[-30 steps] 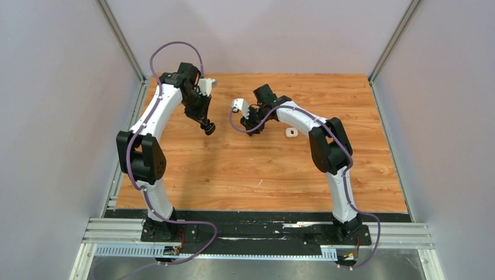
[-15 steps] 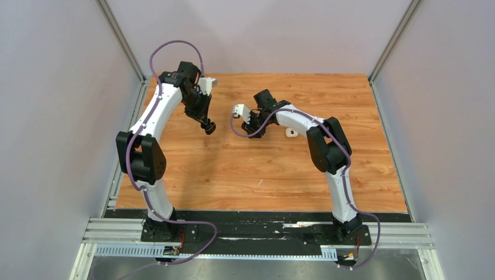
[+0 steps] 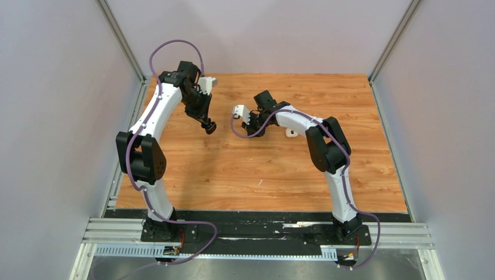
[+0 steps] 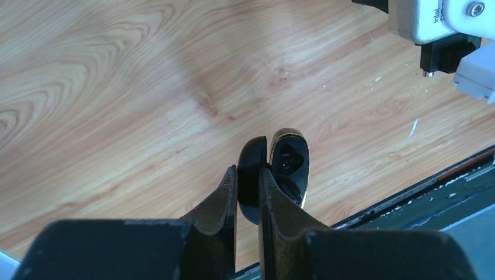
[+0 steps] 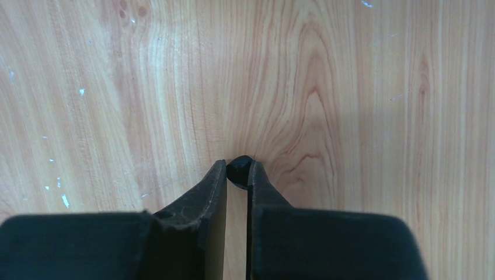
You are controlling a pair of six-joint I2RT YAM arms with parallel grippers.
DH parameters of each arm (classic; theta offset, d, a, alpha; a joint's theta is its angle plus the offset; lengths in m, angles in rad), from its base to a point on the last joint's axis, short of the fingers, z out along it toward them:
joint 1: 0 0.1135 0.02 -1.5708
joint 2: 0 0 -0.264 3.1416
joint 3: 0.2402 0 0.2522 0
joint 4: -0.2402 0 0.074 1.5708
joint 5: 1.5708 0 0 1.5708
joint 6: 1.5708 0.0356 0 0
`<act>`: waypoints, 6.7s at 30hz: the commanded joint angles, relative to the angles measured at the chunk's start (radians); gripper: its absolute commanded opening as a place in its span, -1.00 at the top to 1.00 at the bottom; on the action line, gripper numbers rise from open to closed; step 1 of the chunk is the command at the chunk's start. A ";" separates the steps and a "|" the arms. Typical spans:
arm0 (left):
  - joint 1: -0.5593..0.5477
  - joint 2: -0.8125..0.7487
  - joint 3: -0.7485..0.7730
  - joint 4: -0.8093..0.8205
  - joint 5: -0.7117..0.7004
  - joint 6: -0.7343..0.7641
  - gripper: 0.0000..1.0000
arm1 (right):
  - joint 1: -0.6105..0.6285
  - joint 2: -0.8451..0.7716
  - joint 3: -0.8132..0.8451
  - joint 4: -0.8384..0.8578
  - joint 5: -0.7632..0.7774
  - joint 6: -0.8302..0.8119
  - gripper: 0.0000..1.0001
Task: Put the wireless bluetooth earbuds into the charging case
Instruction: Pick up the earbud from the center of the board, then place the earbud in the charging case.
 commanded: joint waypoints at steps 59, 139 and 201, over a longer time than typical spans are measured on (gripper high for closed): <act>-0.210 -0.177 -0.281 0.379 0.488 0.653 1.00 | -0.119 -0.210 0.052 -0.131 -1.077 0.191 1.00; -0.254 -0.169 -0.252 0.365 0.482 0.622 1.00 | -0.093 -0.169 0.110 -0.249 -0.789 0.167 0.56; -0.263 -0.153 -0.239 0.471 0.306 0.370 1.00 | -0.107 -0.232 -0.015 0.099 -0.483 0.693 -1.00</act>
